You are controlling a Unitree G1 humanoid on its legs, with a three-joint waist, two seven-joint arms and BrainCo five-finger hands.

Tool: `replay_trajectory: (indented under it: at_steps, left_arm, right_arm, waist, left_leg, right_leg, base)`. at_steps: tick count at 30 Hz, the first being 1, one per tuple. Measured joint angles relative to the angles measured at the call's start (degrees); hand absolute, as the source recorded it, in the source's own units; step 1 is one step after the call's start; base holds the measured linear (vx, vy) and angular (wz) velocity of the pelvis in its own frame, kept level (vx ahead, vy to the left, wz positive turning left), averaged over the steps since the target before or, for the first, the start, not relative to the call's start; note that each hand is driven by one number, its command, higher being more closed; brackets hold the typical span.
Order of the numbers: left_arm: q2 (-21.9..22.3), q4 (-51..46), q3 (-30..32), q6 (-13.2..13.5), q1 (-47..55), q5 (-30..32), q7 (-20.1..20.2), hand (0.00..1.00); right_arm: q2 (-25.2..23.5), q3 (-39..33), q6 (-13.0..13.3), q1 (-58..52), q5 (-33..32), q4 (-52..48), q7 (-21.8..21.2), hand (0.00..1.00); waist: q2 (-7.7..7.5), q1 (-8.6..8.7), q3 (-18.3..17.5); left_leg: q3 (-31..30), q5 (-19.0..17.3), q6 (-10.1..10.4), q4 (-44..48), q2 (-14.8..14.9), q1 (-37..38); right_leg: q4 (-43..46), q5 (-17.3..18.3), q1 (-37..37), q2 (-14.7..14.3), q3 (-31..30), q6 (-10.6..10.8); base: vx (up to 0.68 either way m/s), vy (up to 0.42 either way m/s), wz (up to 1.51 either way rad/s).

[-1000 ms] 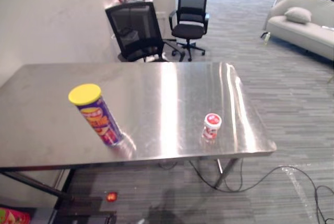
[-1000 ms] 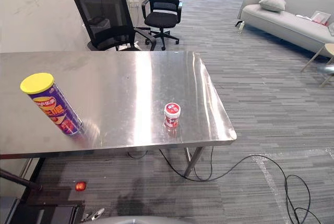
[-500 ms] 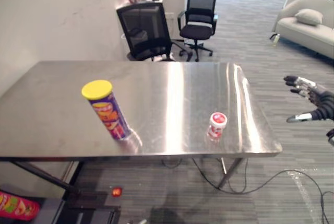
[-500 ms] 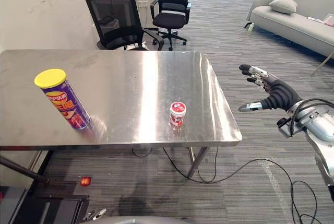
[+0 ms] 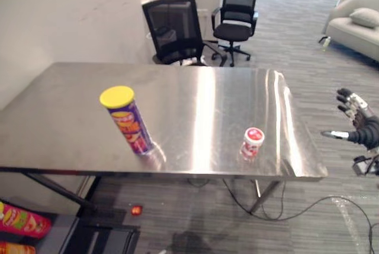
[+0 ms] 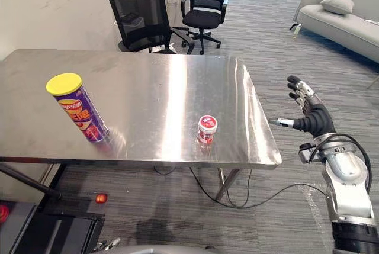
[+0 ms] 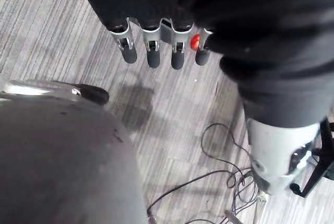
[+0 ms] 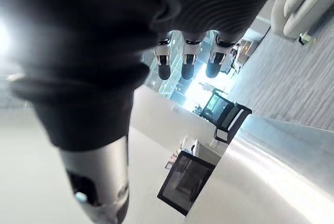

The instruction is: Put the gum and the chips on the shelf.

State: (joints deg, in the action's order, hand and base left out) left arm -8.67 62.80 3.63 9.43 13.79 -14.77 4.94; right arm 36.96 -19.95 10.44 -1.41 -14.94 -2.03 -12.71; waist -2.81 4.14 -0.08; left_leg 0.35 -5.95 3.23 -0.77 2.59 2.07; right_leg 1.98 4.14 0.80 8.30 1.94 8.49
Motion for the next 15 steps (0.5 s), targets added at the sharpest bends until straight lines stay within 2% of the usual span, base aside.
replay_trajectory:
  at_steps: [4,7,11,15]
  left_arm:
    - [0.1,-0.1,0.1,0.0,-0.1,1.6,-1.1,0.00]
    - [0.0,-0.1,0.1,0.0,-0.1,2.2,-1.7,0.00]
    - [0.2,-0.3,0.1,0.0,-0.6,2.5,-2.2,0.00]
    - [0.2,-1.3,0.1,0.0,-0.6,2.5,-2.2,0.00]
  right_arm:
    - [-6.1,-3.1,0.0,-0.2,3.8,0.1,4.8,0.00]
    - [-8.5,-4.7,0.1,-1.2,3.9,0.2,6.2,0.00]
    - [-9.5,-4.8,0.1,-2.3,5.3,0.2,6.1,0.00]
    - [-11.2,-4.2,0.1,-3.1,5.9,0.3,5.3,0.00]
  waist:
    - [0.11,0.00,0.3]
    - [0.02,-0.40,0.4]
    - [0.20,-1.24,1.3]
    - [0.06,-1.35,2.3]
  left_leg:
    - [-0.6,0.0,0.0,0.0,-0.1,-0.4]
    - [-1.1,0.2,0.1,0.0,0.0,-0.9]
    - [-1.3,0.2,0.1,0.0,0.0,-0.9]
    - [-1.7,0.3,0.2,-0.2,0.0,-1.0]
  right_leg:
    - [-0.1,0.0,-0.1,0.1,0.6,0.0]
    - [-0.4,0.0,-0.1,0.1,0.9,0.0]
    - [-0.5,0.0,-0.1,0.0,1.1,0.0]
    - [-0.8,0.0,-0.3,0.0,1.4,0.0]
  base:
    - [-0.01,-0.003,0.05]
    - [-0.02,-0.005,0.10]
    - [0.00,-0.001,0.01]
    - [0.01,-0.002,0.04]
